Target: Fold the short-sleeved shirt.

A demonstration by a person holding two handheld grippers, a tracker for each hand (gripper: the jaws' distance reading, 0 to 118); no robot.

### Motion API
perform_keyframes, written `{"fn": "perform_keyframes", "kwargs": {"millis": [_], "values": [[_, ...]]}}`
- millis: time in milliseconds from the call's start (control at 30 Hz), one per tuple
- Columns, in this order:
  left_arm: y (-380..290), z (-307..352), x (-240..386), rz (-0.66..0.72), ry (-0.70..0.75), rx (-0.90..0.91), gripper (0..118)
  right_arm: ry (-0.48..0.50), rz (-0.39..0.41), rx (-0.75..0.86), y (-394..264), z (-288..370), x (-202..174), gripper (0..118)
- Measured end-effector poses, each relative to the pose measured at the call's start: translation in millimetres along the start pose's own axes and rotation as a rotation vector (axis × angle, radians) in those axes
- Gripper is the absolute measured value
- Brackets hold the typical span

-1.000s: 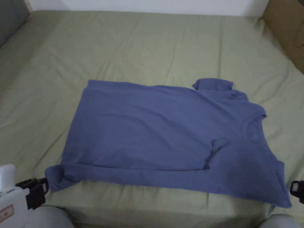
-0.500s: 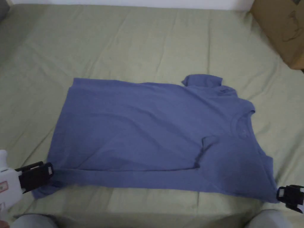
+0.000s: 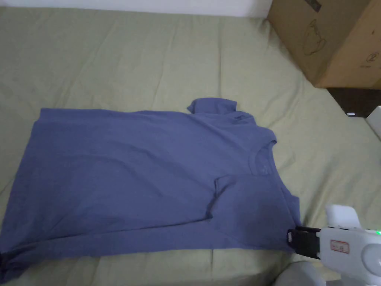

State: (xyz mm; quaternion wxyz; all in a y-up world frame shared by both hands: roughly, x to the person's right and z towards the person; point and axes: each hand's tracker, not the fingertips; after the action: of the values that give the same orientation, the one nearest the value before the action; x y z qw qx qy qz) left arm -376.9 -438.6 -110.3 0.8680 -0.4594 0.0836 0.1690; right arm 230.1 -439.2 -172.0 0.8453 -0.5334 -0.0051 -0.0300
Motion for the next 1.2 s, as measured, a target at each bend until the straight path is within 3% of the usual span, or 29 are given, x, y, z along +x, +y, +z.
{"fn": "perform_keyframes", "kwargs": {"millis": [67,133,167,333,467,633,867,1067,1100,1133,1200], "values": [[0.2,3.1,-2.8,0.006,-0.012,0.004,0,-0.009,0.047,-0.051,1.1,-13.3,-6.3,26],[5.3,3.2,0.5,-0.003,-0.005,0.005,0,0.000,0.026,-0.097,1.9,-23.4,-7.6,8],[5.3,3.2,0.1,-0.012,0.006,0.000,0,0.009,0.025,-0.073,1.8,-18.9,-8.3,5],[8.8,4.1,1.3,-0.043,0.025,-0.017,0,0.024,-0.024,-0.053,5.2,-2.8,-0.1,3],[21.5,13.4,6.5,-0.078,0.035,0.000,0,0.038,0.020,0.007,16.8,25.6,-2.0,3],[56.6,20.6,14.2,-0.093,0.008,0.068,0,0.103,-0.033,0.083,55.9,39.6,3.2,3],[130.6,-22.5,32.7,-0.141,-0.003,0.086,0,0.107,-0.105,0.102,128.3,7.9,9.4,3],[153.2,-98.9,49.9,-0.193,0.023,0.011,0,0.048,-0.091,0.018,162.4,-61.2,3.0,3],[154.3,-106.2,50.2,-0.199,0.060,-0.007,6,0.046,-0.095,0.015,163.8,-67.6,2.0,3],[153.6,-107.8,51.7,-0.197,0.113,-0.003,30,0.039,-0.105,0.011,164.2,-71.8,1.4,14],[146.9,-101.8,51.0,-0.206,0.117,0.002,83,0.019,-0.098,0.006,163.2,-67.9,0.6,65]]}}
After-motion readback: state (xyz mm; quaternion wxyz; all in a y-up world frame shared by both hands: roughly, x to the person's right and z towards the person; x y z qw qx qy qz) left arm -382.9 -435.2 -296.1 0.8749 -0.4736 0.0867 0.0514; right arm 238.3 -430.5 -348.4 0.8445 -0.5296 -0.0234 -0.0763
